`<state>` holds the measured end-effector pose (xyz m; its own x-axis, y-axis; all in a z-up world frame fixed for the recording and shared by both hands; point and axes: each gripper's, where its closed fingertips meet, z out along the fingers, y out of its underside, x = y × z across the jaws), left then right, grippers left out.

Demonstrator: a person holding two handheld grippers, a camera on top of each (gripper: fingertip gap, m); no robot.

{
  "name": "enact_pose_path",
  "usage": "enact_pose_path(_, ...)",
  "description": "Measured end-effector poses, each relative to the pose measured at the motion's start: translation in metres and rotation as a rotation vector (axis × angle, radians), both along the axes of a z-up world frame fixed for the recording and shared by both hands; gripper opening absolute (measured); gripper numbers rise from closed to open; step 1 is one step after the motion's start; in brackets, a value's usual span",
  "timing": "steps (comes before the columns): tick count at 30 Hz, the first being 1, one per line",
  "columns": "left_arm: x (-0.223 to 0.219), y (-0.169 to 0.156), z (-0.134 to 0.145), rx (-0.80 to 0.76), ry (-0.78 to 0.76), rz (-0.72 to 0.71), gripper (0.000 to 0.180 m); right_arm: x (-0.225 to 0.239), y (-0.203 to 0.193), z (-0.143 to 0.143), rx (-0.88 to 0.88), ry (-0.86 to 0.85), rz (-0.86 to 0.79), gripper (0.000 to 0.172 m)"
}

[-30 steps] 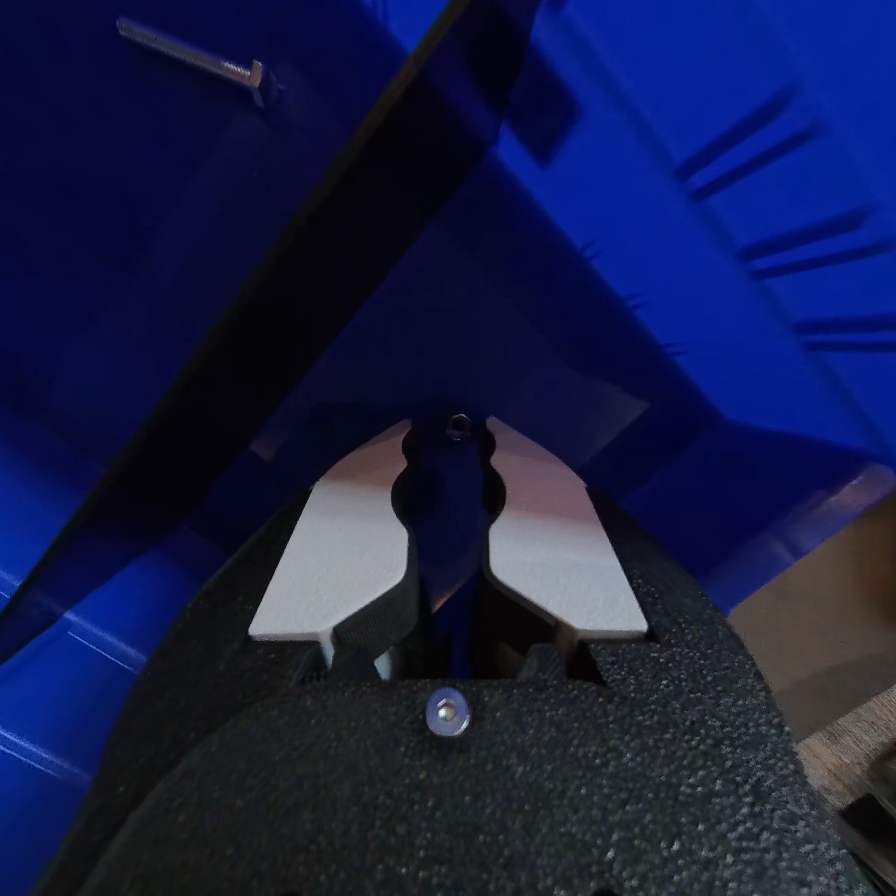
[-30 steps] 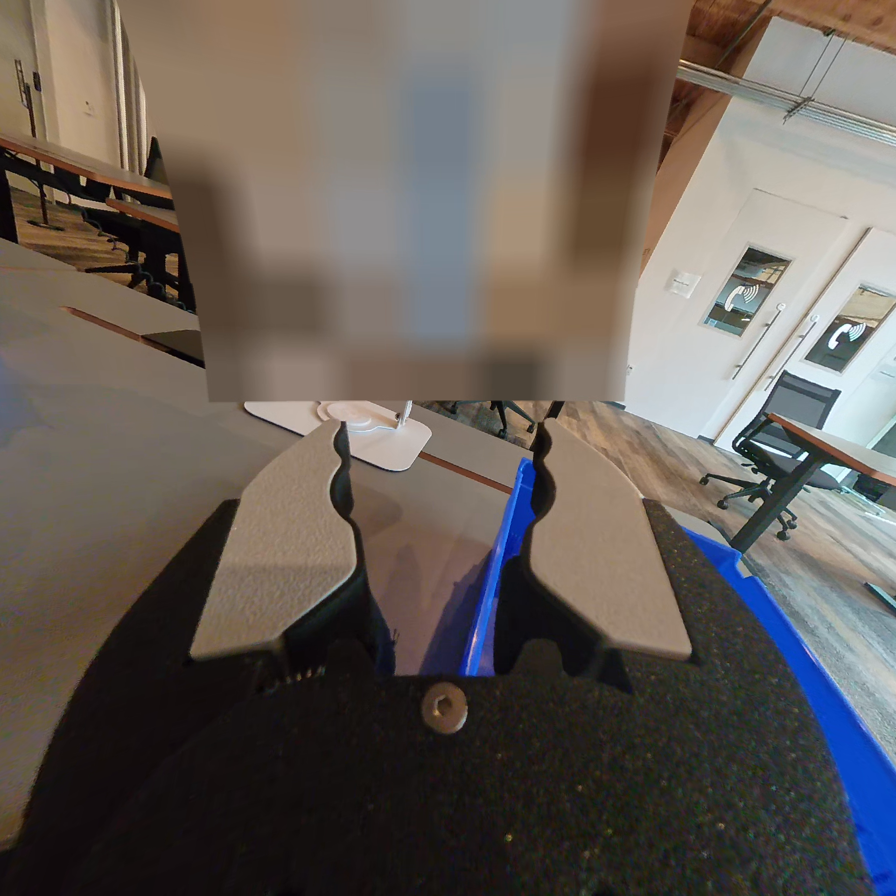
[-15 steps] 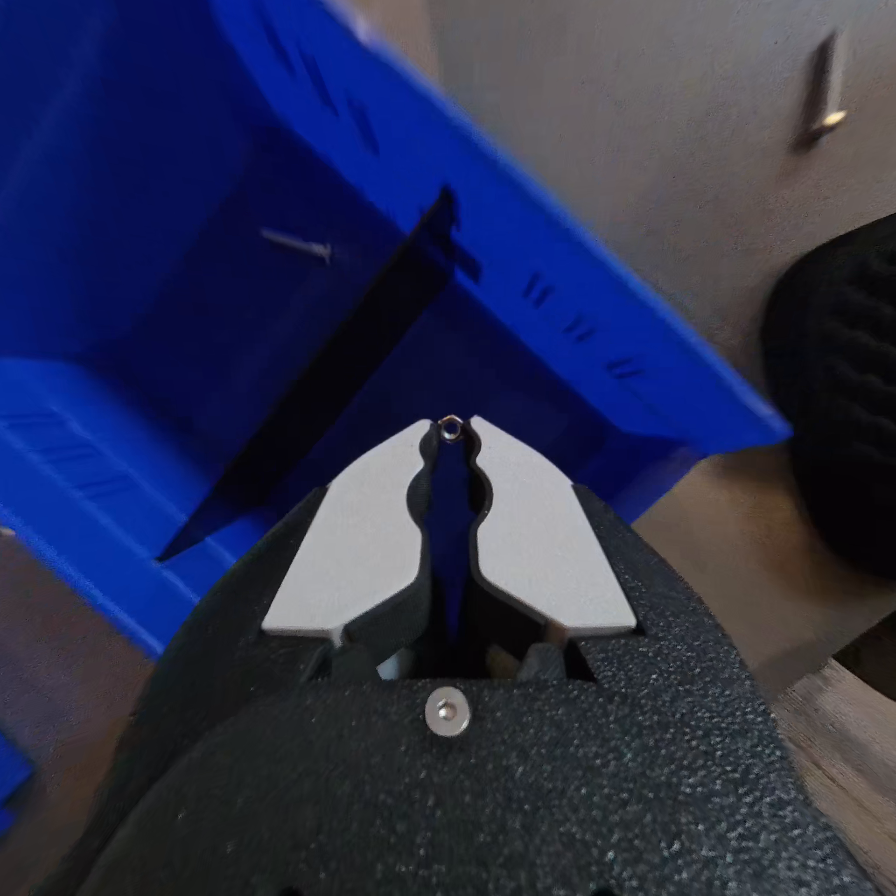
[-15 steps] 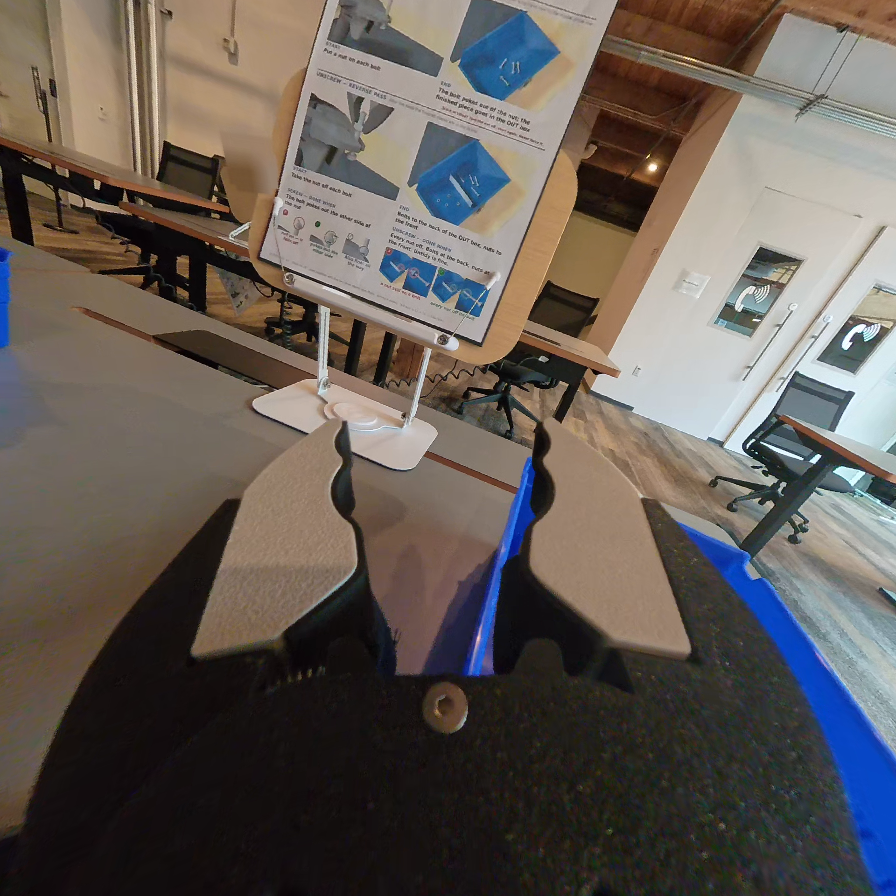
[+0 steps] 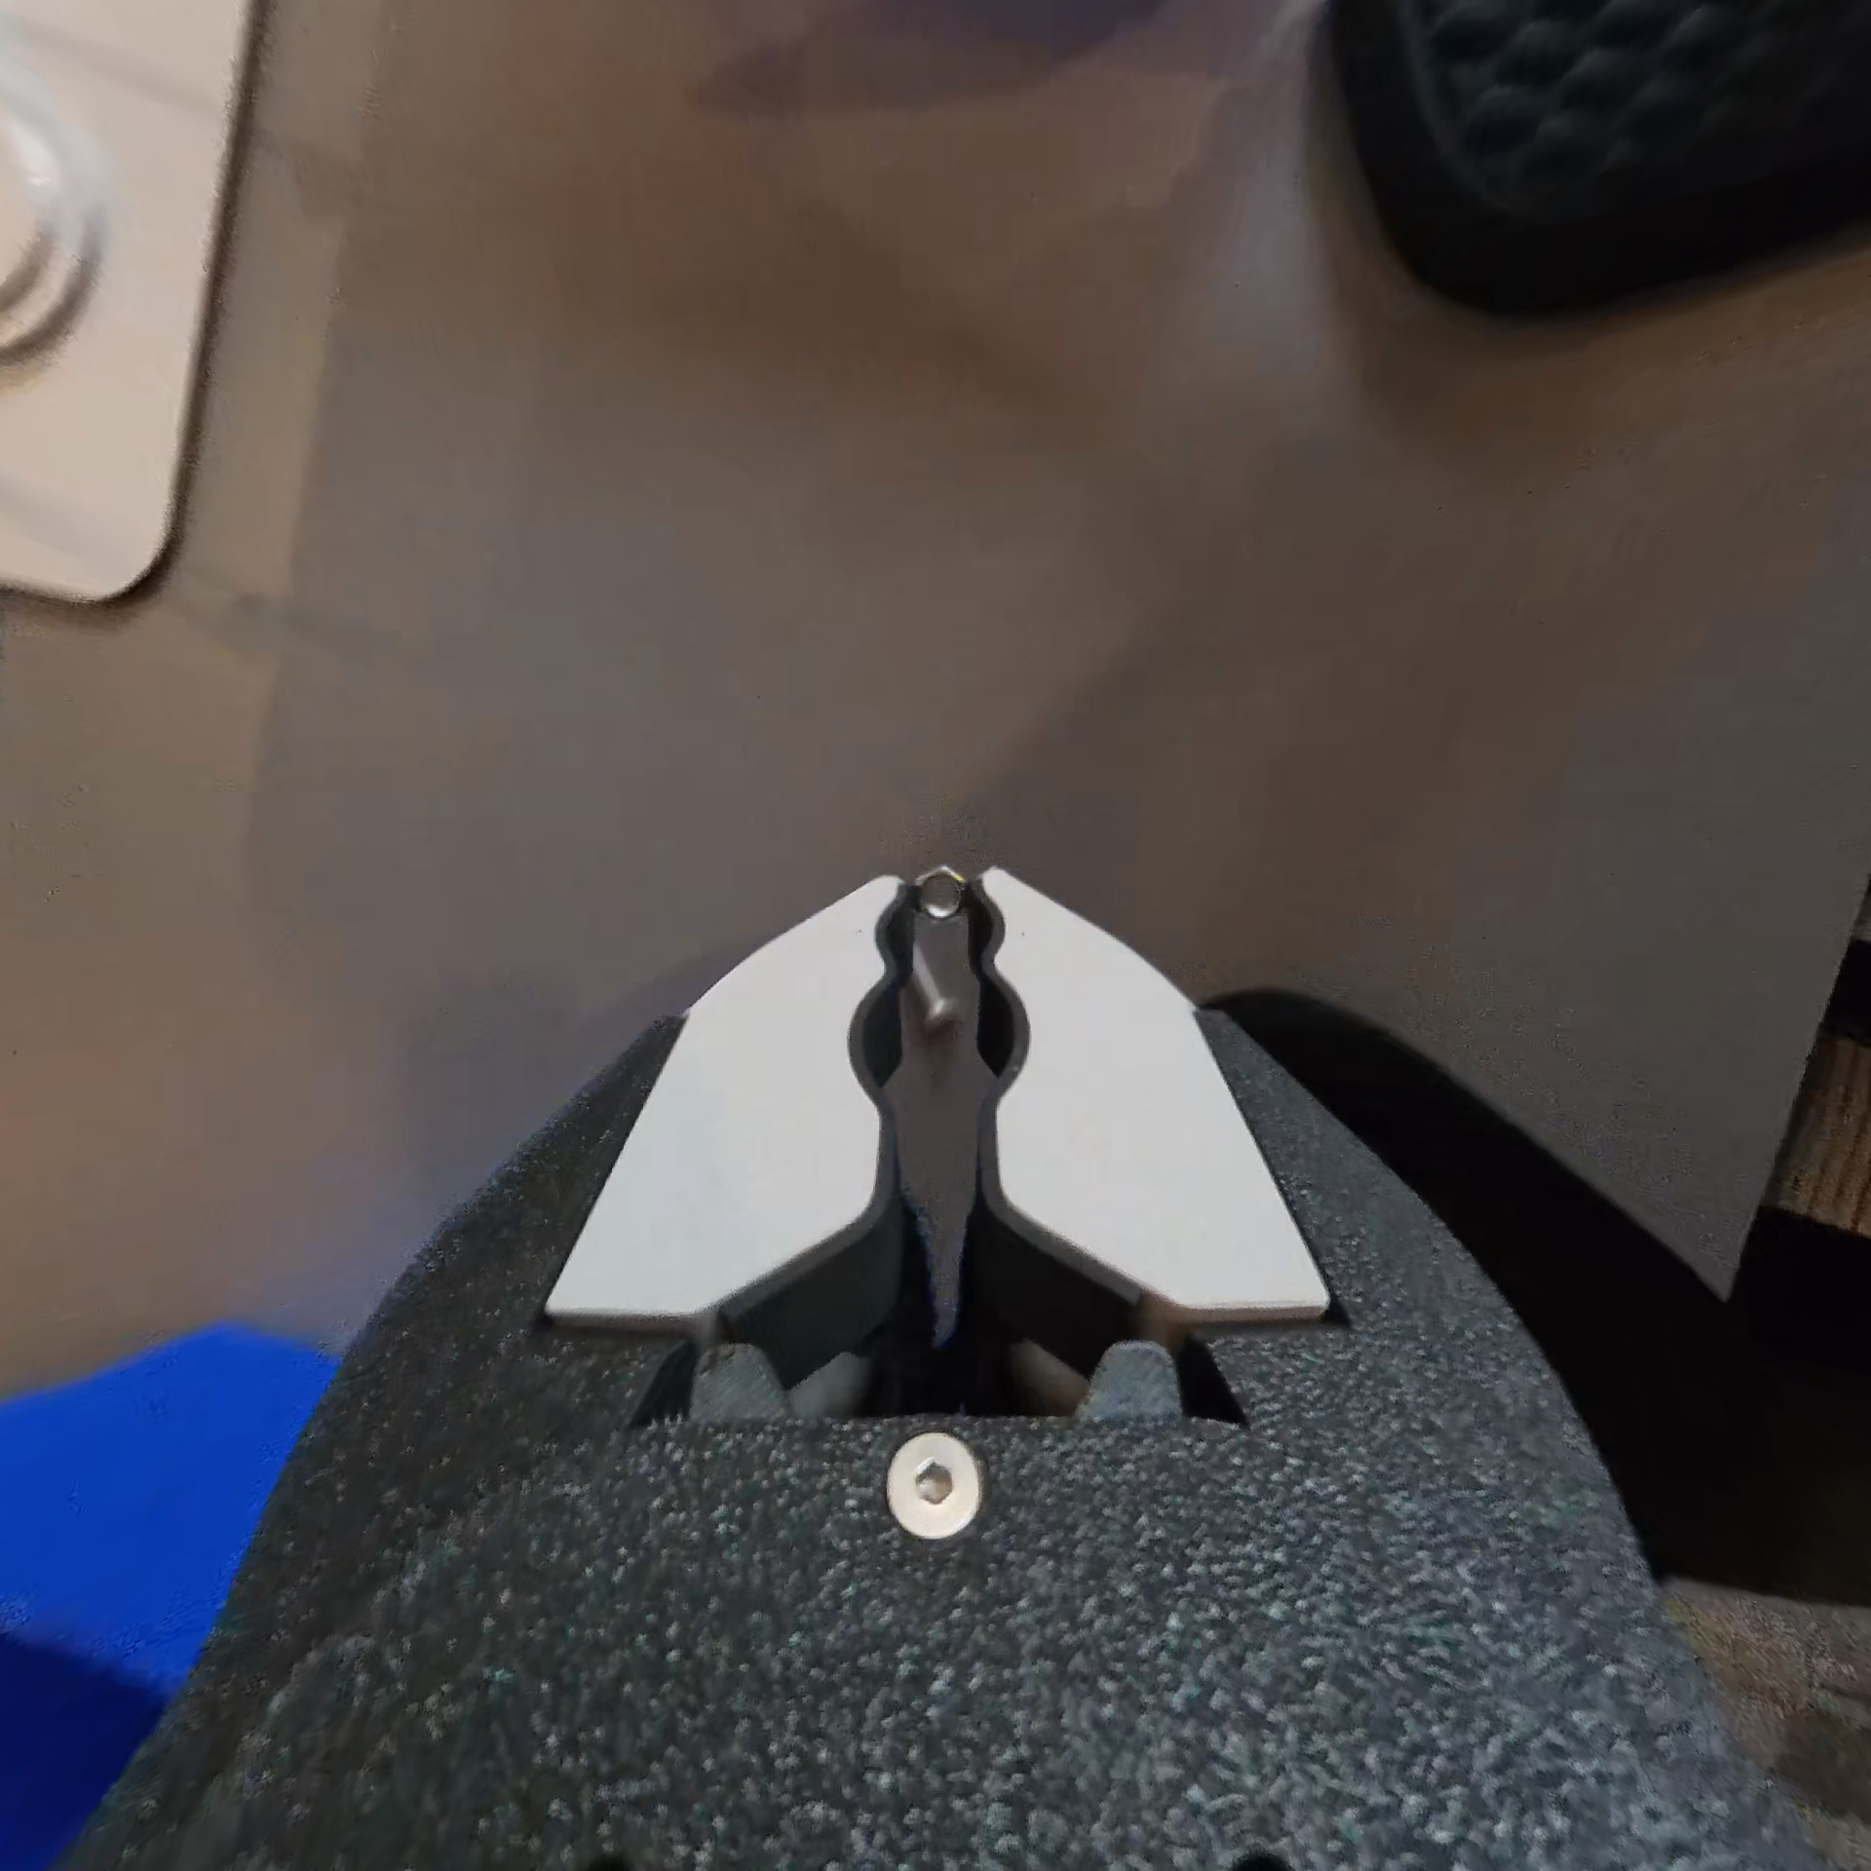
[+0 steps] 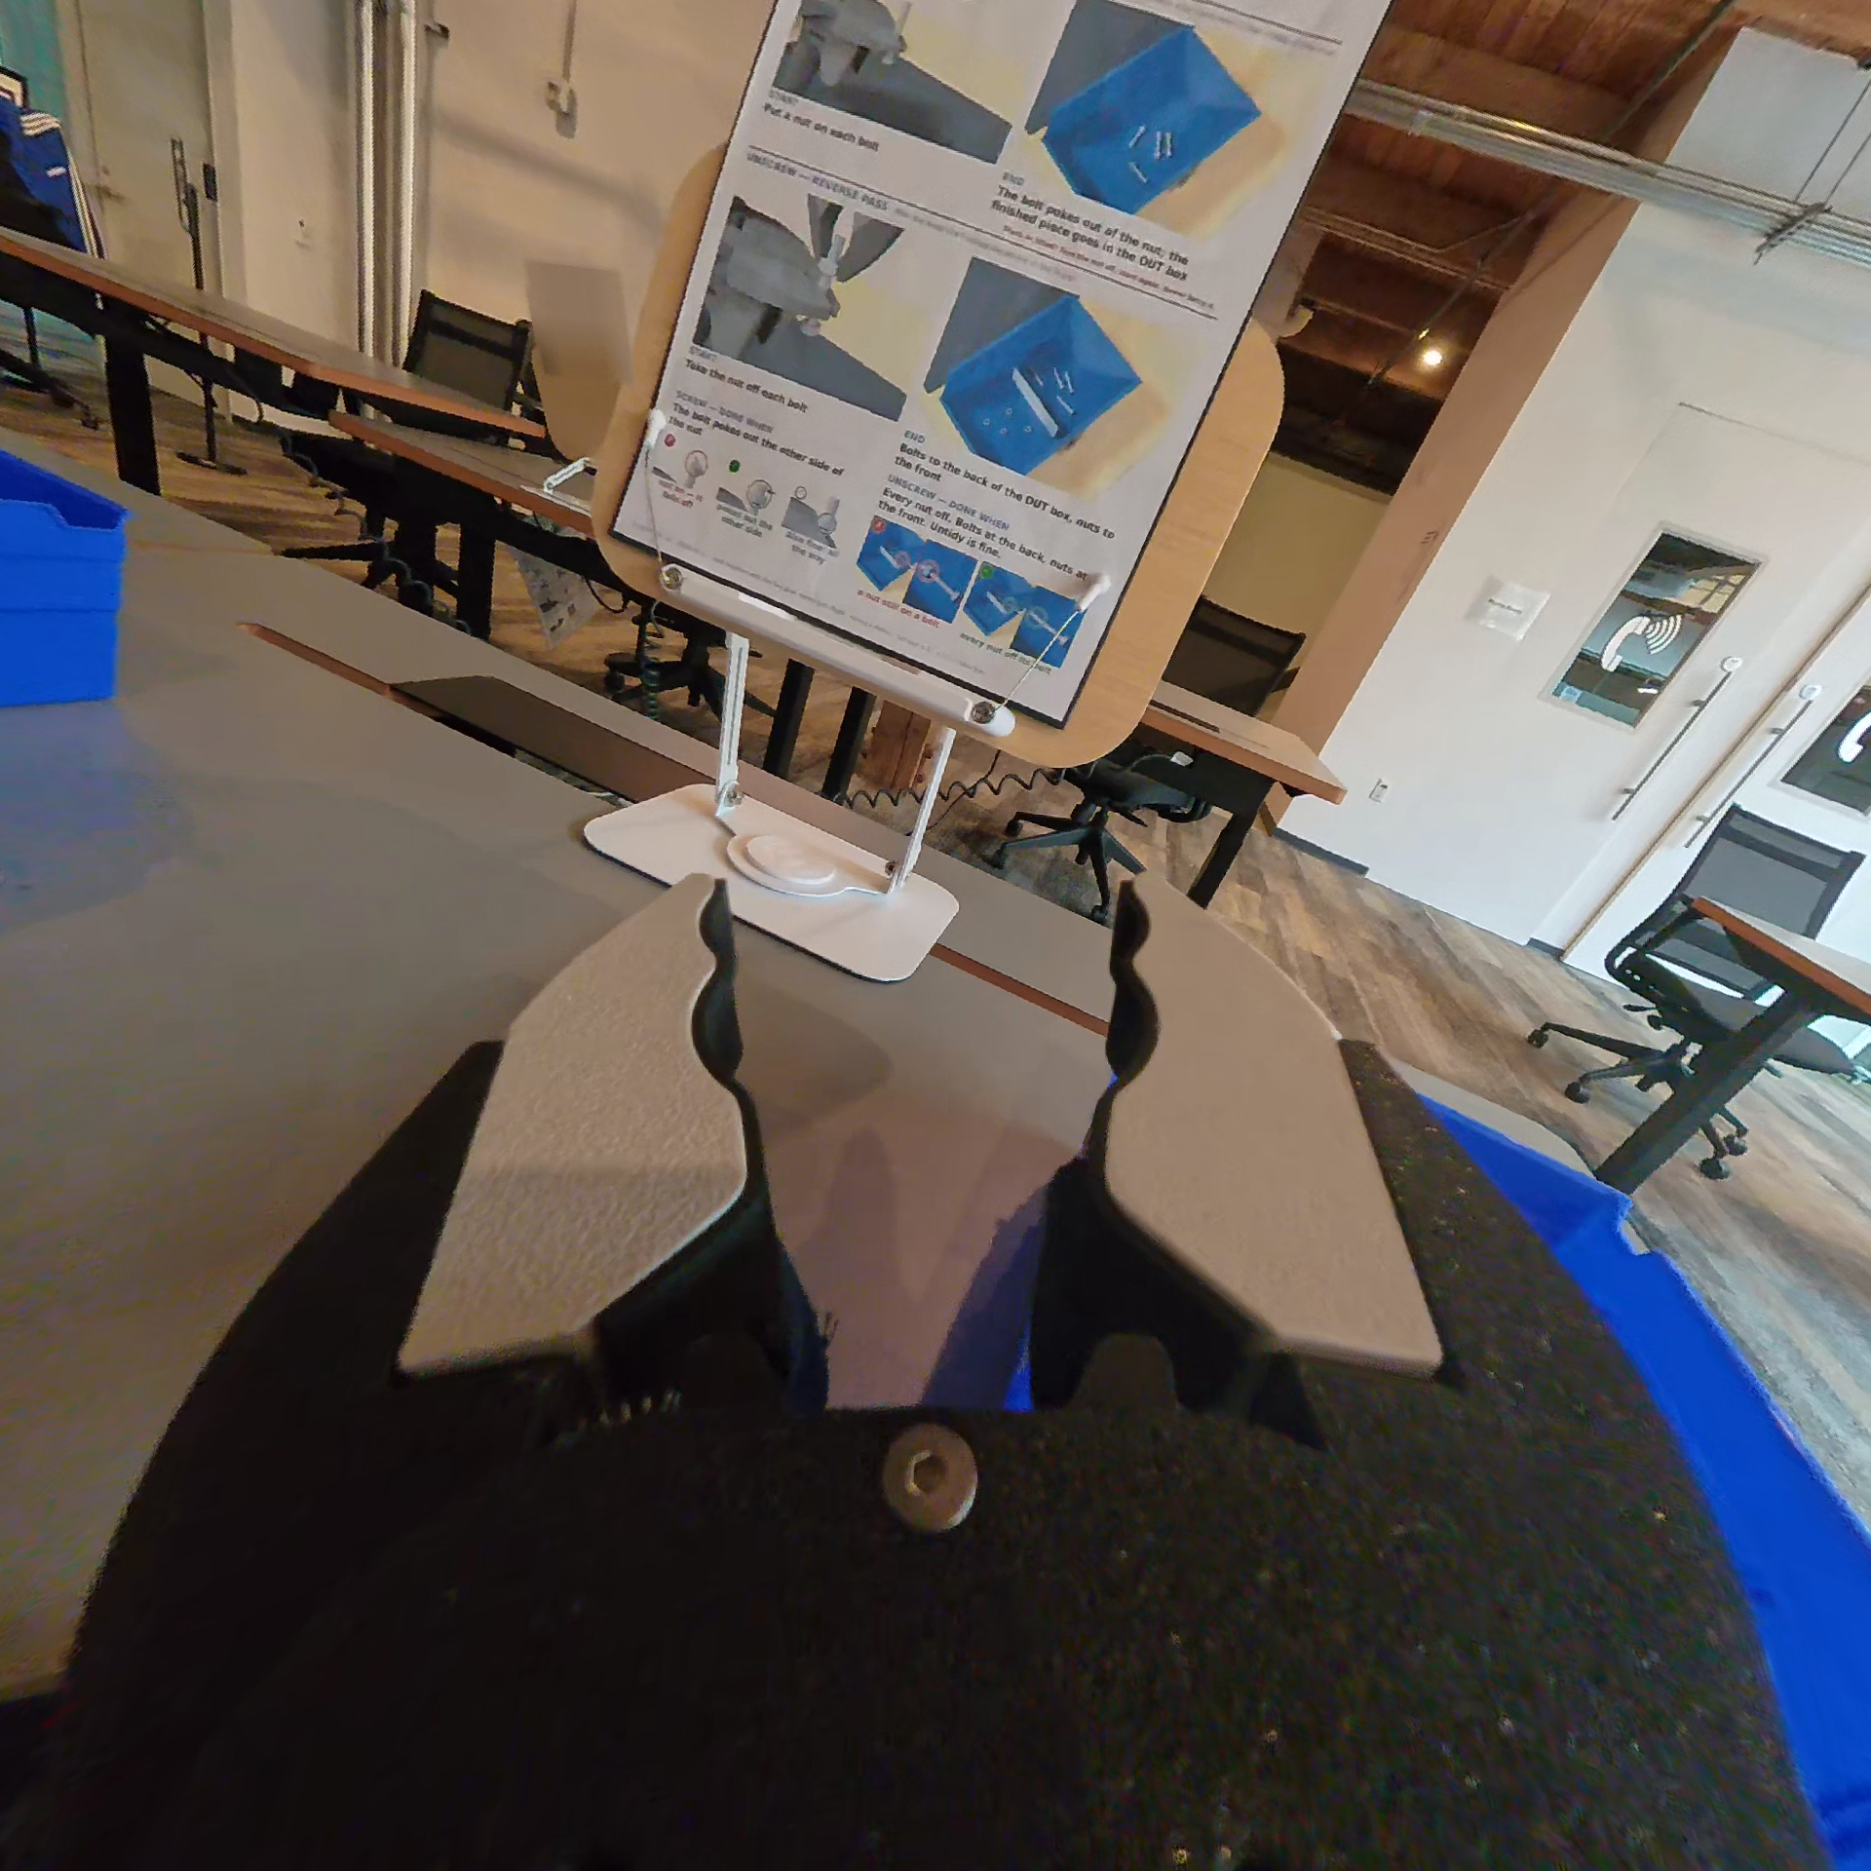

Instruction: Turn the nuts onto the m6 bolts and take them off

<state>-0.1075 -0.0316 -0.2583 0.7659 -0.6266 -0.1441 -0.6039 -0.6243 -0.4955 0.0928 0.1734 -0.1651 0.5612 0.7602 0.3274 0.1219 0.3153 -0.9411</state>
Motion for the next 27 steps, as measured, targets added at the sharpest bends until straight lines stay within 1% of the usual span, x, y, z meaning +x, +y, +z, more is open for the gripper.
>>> enact_pose_path(3,0.029,0.016,-0.030,-0.056,0.020,-0.083,0.010,-0.001,-0.001,-0.002,-0.009,-0.005,0.009,0.071)
enact_pose_path(6,0.046,0.026,-0.053,-0.103,0.019,-0.126,0.010,-0.002,-0.001,-0.002,-0.006,-0.010,0.011,0.071)
enact_pose_path(9,0.051,0.031,-0.068,-0.136,0.045,-0.145,0.010,-0.002,-0.001,-0.003,-0.006,-0.015,0.011,0.071)
enact_pose_path(14,0.052,0.030,-0.084,-0.182,0.080,-0.162,0.010,-0.002,-0.001,-0.003,-0.006,-0.016,0.012,0.071)
enact_pose_path(19,0.053,0.030,-0.090,-0.190,0.106,-0.176,0.010,-0.002,-0.002,-0.004,-0.004,-0.025,0.011,0.071)
enact_pose_path(21,0.056,0.031,-0.089,-0.183,0.090,-0.175,0.021,-0.002,-0.001,-0.005,-0.005,-0.025,0.010,0.071)
enact_pose_path(24,0.057,0.030,-0.083,-0.164,0.069,-0.163,0.026,-0.002,-0.001,-0.005,-0.006,-0.025,0.010,0.071)
enact_pose_path(27,0.050,0.027,-0.071,-0.133,0.047,-0.118,0.032,-0.003,-0.001,-0.006,-0.004,-0.030,0.009,0.071)
